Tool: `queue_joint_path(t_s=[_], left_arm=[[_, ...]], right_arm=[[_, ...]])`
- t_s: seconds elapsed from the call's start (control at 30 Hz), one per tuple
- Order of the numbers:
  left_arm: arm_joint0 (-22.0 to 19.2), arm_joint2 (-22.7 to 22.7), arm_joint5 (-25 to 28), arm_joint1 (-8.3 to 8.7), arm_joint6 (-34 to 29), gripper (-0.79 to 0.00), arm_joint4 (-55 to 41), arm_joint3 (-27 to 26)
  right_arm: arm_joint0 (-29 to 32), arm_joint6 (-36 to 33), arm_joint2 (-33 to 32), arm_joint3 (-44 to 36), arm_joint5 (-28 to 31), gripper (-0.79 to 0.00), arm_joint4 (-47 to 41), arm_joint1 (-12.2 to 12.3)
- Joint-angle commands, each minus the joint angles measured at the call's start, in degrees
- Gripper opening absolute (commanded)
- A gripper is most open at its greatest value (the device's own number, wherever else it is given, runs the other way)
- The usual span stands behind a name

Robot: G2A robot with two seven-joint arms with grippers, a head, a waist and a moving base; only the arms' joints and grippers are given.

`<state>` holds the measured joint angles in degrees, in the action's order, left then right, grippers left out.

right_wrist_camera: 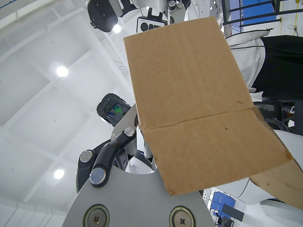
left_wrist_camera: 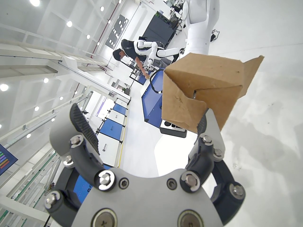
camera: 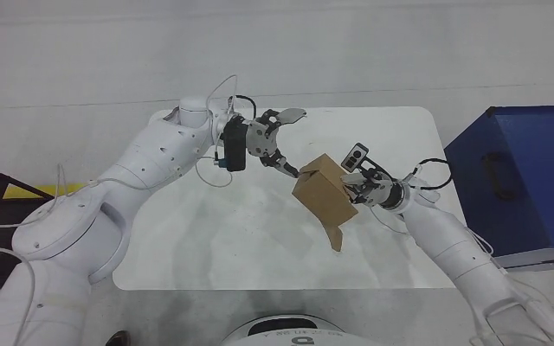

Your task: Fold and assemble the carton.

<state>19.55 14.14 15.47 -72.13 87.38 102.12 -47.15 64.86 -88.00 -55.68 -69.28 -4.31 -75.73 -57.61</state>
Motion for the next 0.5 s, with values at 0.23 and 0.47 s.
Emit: queue_joint_path(t_s=[0.23,0.47], left_arm=[[1.0,2.6,-1.5,1.67,-1.6,0.000,0.0,0.3],[3.5,9.5,-4.0,6.41,0.6,0.000,-2.4,-1.1]], right_arm=[[0.7,0.9,-1.3,-0.4,-1.7,-0.785,-0.5,0.0],[0.9,0.1,-2.6,0.7,-3.4,-0.785,1.4,0.0]])
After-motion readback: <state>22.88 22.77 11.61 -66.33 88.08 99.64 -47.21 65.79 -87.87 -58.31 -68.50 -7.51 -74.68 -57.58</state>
